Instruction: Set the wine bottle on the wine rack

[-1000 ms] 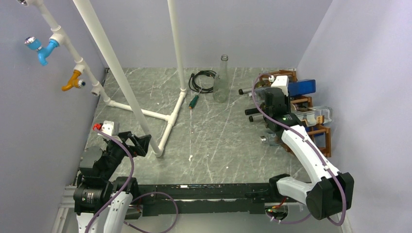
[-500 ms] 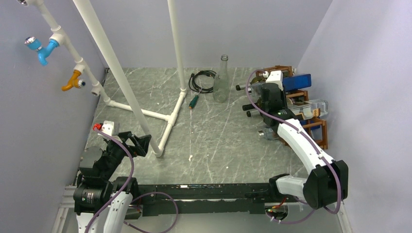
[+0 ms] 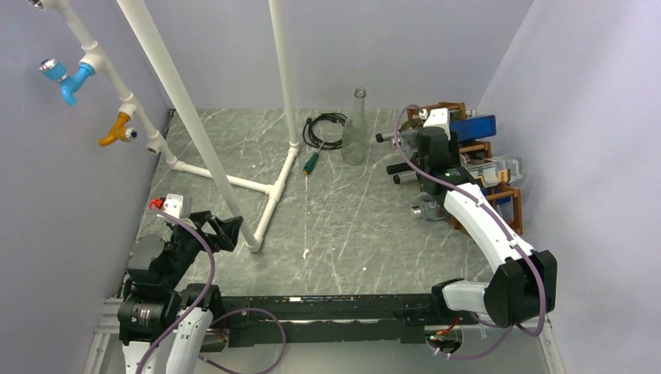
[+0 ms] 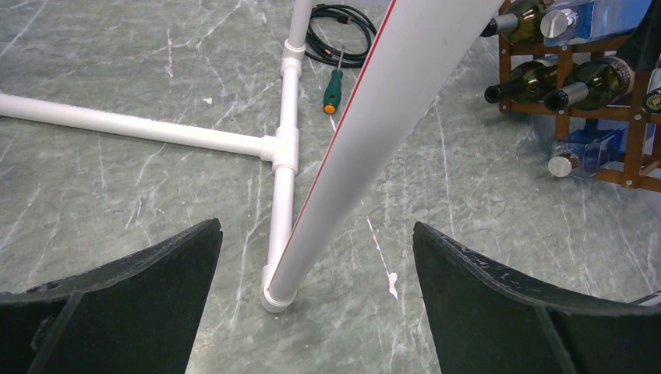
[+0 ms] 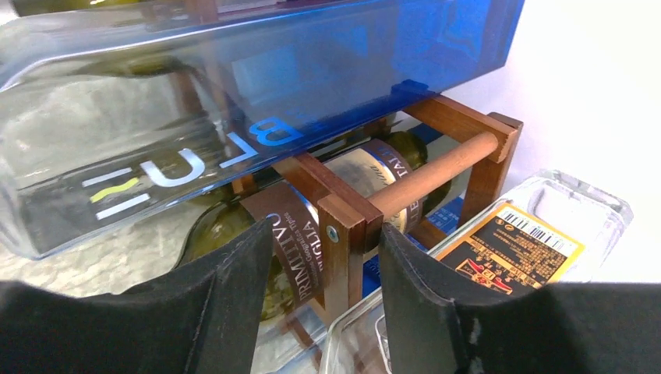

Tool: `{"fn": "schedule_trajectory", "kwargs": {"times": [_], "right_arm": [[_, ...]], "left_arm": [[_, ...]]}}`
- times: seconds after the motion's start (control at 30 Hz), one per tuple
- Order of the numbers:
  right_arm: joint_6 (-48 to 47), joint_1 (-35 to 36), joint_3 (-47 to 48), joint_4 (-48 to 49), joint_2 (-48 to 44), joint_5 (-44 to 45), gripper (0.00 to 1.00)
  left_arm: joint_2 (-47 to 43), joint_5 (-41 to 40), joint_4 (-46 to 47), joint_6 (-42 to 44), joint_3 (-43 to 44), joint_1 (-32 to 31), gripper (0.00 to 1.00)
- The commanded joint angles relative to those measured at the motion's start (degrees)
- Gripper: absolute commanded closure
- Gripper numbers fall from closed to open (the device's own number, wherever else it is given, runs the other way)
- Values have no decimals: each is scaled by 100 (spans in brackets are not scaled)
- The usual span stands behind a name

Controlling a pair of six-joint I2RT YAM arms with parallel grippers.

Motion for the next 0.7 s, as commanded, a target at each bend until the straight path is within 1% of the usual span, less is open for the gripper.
{"fn": "schedule_trajectory", "kwargs": {"times": [0.0,0.17,0.33,0.43,0.53,0.6,0.67], "right_arm": [[430,179,703,-13,-305,-1014,45],[474,345,1036,-124,-470,-1333,42],[362,507,1099,255,-498,-1506,35],[544,573,1192,469,-431,-1861,31],[857,624,1161,911,-357,-2273,27],[1041,653,1154,1291,-267,-2413,25],[1266,673,1238,1464,-139,-2546,24]], "left_arm": [[27,28,193,-29,87,-8,2],[29,-28,167,-46,89,-3,2],[40,-13,174,-40,91,6,2],[41,-12,174,-43,89,14,1],[59,-20,164,-44,98,14,1],[62,4,182,-30,90,23,2],[94,-8,163,-40,98,23,2]]}}
